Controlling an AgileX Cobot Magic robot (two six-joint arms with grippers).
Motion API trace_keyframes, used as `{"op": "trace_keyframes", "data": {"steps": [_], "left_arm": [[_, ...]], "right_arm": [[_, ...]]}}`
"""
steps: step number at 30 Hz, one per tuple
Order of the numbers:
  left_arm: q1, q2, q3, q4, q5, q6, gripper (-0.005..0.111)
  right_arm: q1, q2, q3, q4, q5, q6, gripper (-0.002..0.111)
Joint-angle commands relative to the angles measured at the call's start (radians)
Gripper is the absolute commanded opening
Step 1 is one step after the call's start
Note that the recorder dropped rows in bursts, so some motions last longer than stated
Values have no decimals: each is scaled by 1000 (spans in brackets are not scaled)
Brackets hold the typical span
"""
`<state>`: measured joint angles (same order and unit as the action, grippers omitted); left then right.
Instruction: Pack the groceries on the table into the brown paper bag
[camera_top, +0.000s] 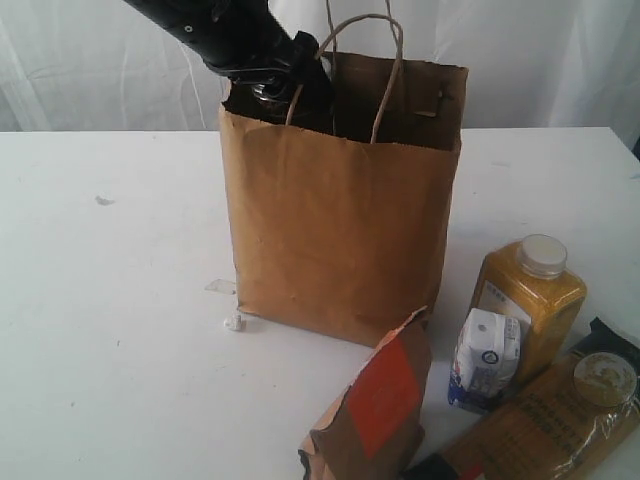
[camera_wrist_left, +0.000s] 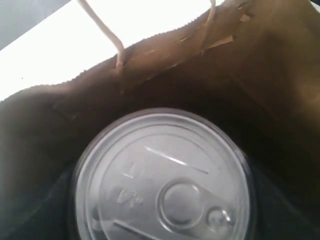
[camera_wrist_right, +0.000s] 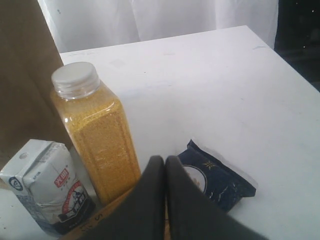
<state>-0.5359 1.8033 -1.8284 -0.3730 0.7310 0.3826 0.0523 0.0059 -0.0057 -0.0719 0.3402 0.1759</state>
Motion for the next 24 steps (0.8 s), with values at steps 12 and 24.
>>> {"op": "trace_keyframes", "data": {"steps": [12, 24], "left_arm": [[-70, -69, -1, -53, -73, 90, 0], [-117, 0, -1, -83, -134, 58, 0]], "right_arm": [[-5, -6, 6, -3, -5, 2, 0], [-5, -6, 6, -3, -3, 2, 0]]}}
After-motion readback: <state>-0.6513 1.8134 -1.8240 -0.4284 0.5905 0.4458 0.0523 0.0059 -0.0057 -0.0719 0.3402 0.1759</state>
